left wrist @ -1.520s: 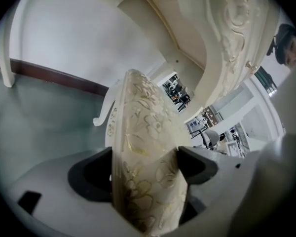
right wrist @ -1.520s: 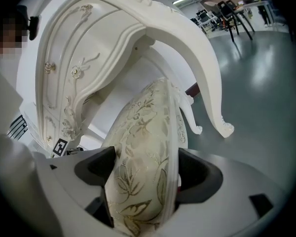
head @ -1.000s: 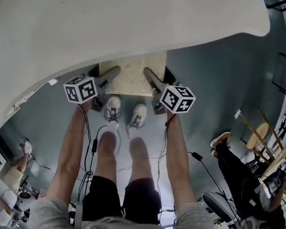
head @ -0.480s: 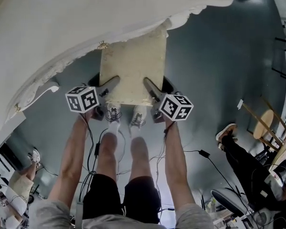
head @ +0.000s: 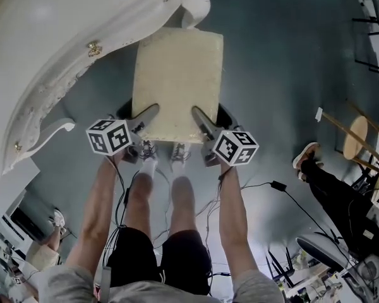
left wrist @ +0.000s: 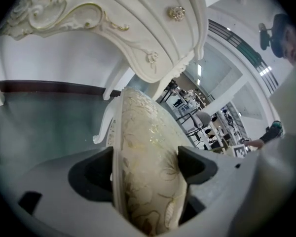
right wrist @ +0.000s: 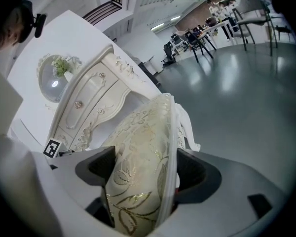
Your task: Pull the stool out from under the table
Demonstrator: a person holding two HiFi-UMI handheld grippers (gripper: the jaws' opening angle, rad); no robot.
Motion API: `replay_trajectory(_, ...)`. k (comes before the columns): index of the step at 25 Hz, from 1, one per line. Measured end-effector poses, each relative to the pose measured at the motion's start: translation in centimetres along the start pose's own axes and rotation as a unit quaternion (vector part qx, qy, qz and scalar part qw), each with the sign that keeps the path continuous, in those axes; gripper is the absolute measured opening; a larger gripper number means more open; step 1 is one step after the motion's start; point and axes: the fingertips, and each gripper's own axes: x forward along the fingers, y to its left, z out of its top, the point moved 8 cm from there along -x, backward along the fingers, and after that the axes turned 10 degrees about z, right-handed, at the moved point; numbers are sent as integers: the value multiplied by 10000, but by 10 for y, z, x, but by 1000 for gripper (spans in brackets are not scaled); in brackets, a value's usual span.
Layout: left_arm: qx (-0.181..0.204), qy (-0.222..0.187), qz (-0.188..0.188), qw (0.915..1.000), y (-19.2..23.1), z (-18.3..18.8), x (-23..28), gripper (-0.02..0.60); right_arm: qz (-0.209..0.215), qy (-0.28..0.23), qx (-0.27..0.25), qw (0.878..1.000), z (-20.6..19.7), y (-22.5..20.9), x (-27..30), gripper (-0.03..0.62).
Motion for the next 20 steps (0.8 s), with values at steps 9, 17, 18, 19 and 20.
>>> replay_trajectory(9, 581, 270, -393, 9972, -58, -14, 29, 412, -365, -642, 220, 9970, -10, -27, -70, 403)
replay_trajectory(17, 1114, 697, -759, 9884, -120, -41, 68, 411, -826, -1272, 578, 9867, -31, -62, -141, 402)
replay_trajectory(18, 1174, 750, -800, 9870, -128, -46, 73, 411, -877, -1328, 612, 9854, -35, -68, -150, 402)
replay_trajectory(19, 1235, 799, -836, 9856, -135, -51, 78, 410, -922, -1382, 641, 9840, -38, -73, -159, 402)
replay_trajectory(20, 1297, 850, -874, 9840, -143, -56, 84, 410, -971, -1440, 674, 9825, -42, -78, -167, 402)
